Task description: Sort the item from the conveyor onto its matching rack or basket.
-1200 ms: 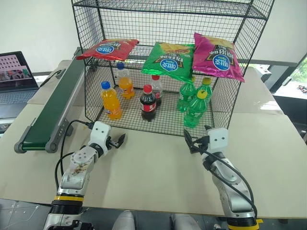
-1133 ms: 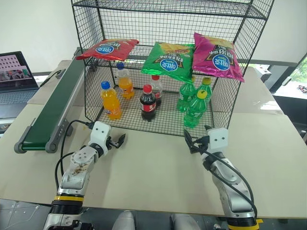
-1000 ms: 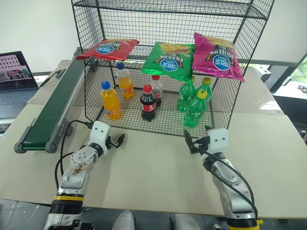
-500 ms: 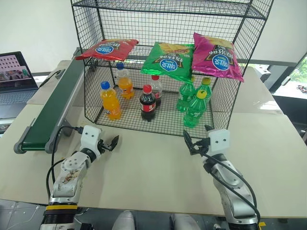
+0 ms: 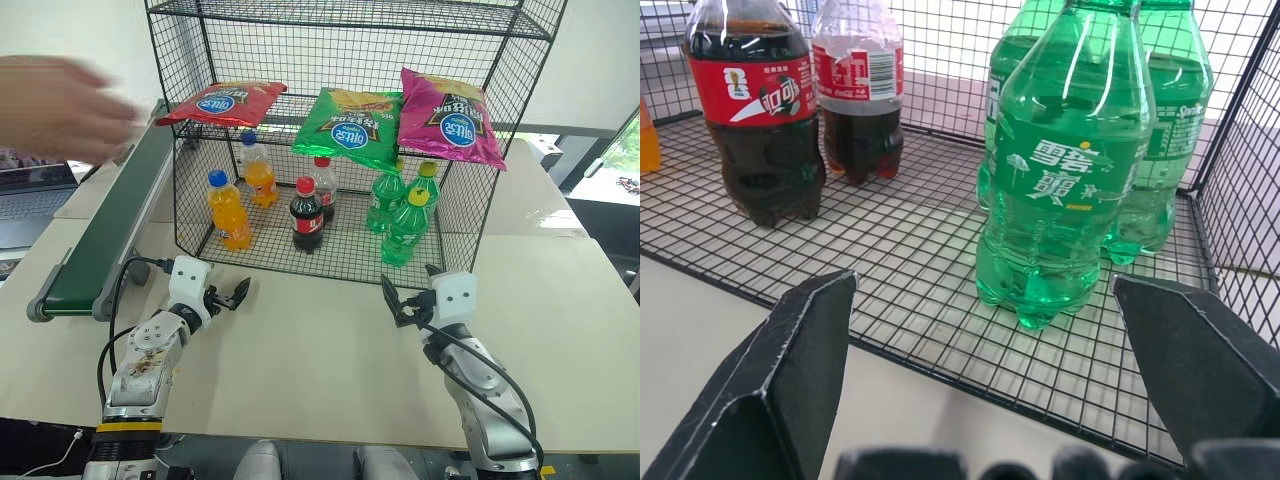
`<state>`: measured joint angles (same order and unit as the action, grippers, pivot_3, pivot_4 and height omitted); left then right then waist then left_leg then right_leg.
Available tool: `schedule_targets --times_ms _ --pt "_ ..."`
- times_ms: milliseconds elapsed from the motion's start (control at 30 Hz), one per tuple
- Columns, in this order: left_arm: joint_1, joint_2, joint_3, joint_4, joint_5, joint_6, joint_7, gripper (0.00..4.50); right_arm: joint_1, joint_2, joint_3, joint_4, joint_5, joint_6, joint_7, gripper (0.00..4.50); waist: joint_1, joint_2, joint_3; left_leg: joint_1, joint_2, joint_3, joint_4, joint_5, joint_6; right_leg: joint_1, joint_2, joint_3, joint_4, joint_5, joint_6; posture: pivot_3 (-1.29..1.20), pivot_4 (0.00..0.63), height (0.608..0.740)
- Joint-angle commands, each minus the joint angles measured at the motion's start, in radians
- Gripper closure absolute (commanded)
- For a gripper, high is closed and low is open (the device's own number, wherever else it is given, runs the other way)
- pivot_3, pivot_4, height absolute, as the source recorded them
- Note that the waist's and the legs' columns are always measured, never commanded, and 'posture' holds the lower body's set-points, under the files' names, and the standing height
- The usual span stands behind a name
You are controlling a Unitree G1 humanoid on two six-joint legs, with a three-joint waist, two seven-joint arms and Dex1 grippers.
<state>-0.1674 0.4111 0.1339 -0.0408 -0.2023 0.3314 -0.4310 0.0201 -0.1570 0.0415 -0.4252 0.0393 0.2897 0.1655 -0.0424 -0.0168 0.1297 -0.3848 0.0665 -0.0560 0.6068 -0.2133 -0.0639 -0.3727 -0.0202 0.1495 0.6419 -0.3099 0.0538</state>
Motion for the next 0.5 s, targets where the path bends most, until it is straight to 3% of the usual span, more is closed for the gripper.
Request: schedule_targets --times_ms 33,500 --pt "-0.016 0.008 0.013 -0.021 -0.014 -0.001 -0.008 0.04 -0.012 0.007 0.012 -0.043 -0.005 -0.011 -0.005 0.00 0.000 0.000 0.000 0.000 0.000 0.000 0.000 0.000 0.000 0.000 0.000 0.000 0.000 0.000 0.000 0.00 0.150 0.740" --pt "0.008 0.004 0.018 -0.038 -0.039 0.012 -0.030 0.04 0.006 0.006 0.018 -0.053 -0.001 -0.017 0.000 0.00 0.000 0.000 0.000 0.000 0.000 0.000 0.000 0.000 0.000 0.000 0.000 0.000 0.000 0.000 0.000 0.00 0.150 0.740"
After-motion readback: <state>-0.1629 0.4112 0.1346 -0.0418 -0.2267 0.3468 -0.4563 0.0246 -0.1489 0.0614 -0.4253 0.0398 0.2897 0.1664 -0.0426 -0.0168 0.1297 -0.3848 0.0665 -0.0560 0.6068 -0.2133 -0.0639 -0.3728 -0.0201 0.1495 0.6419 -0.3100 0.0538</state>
